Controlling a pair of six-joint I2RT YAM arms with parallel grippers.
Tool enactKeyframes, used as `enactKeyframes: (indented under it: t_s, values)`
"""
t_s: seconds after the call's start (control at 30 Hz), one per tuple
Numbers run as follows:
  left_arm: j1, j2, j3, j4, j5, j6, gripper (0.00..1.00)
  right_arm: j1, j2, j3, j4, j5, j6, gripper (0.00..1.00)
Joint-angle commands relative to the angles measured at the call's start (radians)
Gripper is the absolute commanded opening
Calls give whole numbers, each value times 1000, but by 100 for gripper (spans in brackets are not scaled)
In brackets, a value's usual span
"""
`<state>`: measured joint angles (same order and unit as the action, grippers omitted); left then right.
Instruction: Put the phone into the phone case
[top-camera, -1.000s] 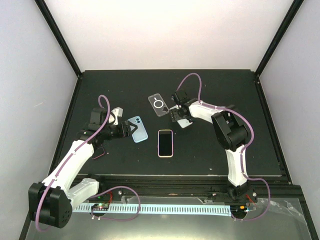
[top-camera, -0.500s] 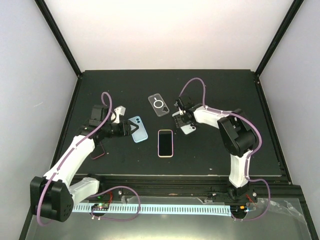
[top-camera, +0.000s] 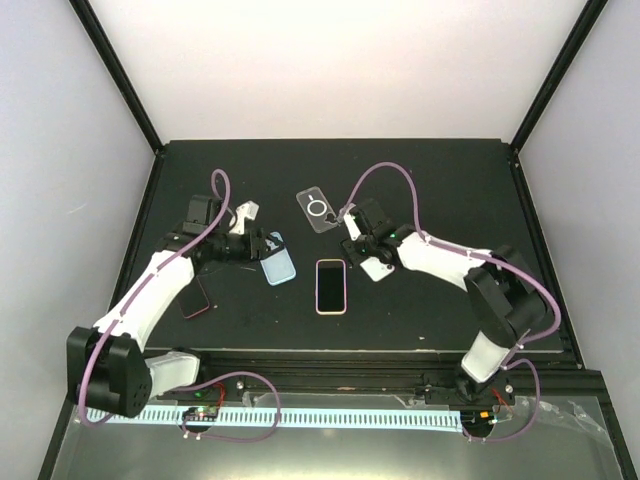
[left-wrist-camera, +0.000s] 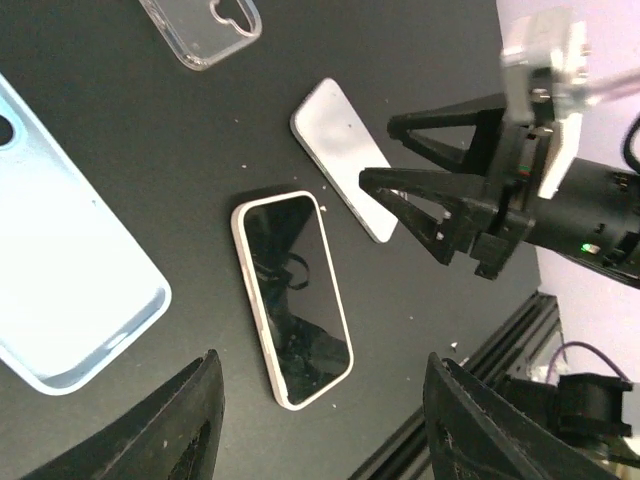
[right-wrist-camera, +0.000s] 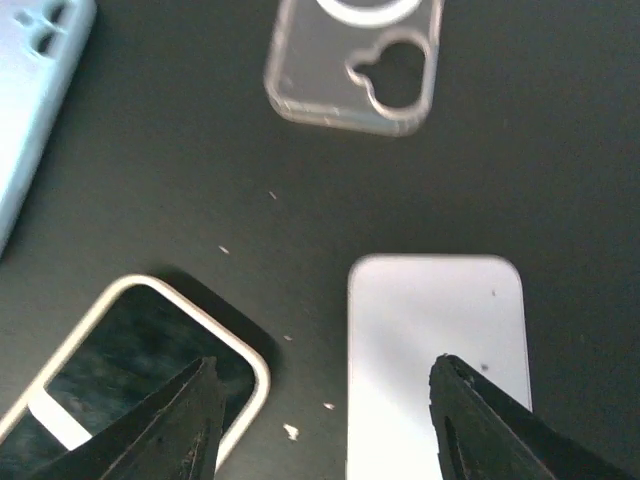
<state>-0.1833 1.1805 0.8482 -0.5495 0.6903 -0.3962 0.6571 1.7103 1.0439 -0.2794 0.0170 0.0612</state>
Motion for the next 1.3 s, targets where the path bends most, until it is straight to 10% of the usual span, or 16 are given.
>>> enactKeyframes:
  t_s: [0.0,0.6,1.27]
  values:
    - [8,57,63,36,123,-19,56,38,-67,-35,113,0,-64,58]
    - [10,39,-22,57,109,2,58,-72,102,169,-299,-42,-104,80]
    - [10,4,-49,45,88,11,59,-113,254,257,-364,-37,-131,88]
